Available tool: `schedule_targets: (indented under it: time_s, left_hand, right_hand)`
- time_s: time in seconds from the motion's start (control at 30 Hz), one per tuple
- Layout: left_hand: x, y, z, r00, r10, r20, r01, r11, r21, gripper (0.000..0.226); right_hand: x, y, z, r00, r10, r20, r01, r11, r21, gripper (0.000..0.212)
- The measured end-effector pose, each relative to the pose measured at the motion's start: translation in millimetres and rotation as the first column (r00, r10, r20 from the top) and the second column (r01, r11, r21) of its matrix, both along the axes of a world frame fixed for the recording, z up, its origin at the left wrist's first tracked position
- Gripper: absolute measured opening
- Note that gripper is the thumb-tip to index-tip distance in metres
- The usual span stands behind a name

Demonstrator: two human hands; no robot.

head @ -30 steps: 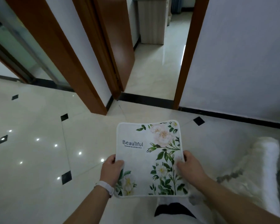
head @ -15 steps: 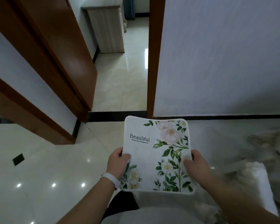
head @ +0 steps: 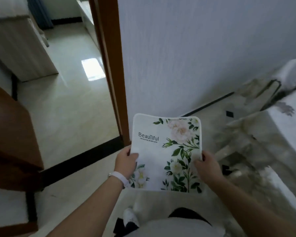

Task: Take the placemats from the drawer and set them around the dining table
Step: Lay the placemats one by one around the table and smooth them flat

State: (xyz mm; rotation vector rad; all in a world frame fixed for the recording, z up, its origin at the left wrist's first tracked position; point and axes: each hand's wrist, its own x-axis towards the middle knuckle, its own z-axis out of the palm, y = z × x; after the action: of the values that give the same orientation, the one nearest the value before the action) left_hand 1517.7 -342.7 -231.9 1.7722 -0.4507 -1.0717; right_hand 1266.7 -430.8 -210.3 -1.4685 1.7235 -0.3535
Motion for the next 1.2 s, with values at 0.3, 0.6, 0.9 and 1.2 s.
schedule_targets:
  time_s: [0.3,0.6,0.9,1.2]
  left_hand:
    - [-0.2,-82.8,-11.8,0.958,-0.284,-0.04,0.286,0.957,0.049,0.015]
    - [-0.9,-178.1,-5.6,0.973,-0.22,-0.063,0.224,0.973,0.063,0.022]
    - [-54.9,-326.4,13.1,0.97,-0.235,-0.061,0.24,0.966,0.095,0.02]
    - [-147.7,-452.2,34.8,0.916,-0.389,-0.097,0.388,0.921,-0.031,0.018]
  right_hand:
    - [-21.9,-25.6,14.5,0.963,-0.271,0.015,0.271,0.962,-0.022,0.001]
    - [-23.4,-119.3,-9.7,0.917,-0.373,0.14,0.364,0.927,0.087,0.011]
    - [-77.5,-258.1,6.5,0.91,-0.376,0.174,0.37,0.927,0.063,0.008]
    - [-160.8,-329.8,26.6,0.825,-0.542,0.161,0.556,0.829,-0.055,0.004]
